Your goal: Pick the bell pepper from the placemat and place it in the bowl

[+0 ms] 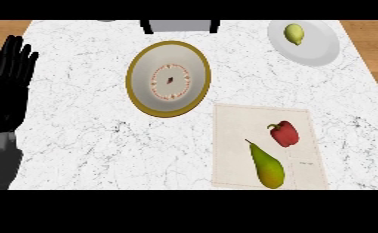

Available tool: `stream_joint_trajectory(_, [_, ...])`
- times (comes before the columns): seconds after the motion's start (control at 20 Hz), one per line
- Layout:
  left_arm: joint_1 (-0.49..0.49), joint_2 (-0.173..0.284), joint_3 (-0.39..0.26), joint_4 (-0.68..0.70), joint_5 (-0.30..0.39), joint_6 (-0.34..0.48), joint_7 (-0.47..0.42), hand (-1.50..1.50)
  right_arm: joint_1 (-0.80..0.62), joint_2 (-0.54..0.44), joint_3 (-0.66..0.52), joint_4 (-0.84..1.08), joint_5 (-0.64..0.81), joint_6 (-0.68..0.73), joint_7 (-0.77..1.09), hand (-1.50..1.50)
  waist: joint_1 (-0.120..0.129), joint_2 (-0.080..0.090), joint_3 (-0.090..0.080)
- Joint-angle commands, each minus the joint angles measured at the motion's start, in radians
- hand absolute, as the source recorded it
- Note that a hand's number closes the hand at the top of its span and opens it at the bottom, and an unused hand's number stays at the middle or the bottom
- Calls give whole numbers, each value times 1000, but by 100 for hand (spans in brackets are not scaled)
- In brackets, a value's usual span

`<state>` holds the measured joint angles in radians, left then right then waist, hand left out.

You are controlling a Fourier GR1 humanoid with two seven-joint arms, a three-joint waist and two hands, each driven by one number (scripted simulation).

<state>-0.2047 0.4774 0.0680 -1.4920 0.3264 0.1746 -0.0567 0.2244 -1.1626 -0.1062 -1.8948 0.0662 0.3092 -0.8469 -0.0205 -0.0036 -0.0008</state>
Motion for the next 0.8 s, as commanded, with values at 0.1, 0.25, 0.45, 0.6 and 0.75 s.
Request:
stream_joint_trajectory(0.1, [-23,-14,-3,33,-15,-20,-9,0,4,-67,15,15,211,16,-42,-150,17,5,1])
stream_joint_trajectory(0.25, [-10,-46,-10,5,-34,-2,-4,0,-29,-49,35,28,238,52,-12,-150,22,5,1])
stream_joint_trajectory(0.45, [-31,0,55,41,-14,-69,-9,0,-37,-3,34,120,316,46,-72,-150,21,5,1])
stream_joint_trajectory(0.6, [-8,-64,10,-24,-66,-3,13,0,-75,98,145,40,380,29,36,-150,26,4,1])
stream_joint_trajectory(0.75, [-56,-33,55,27,-37,-63,26,0,-114,149,181,122,459,21,0,-150,24,5,1])
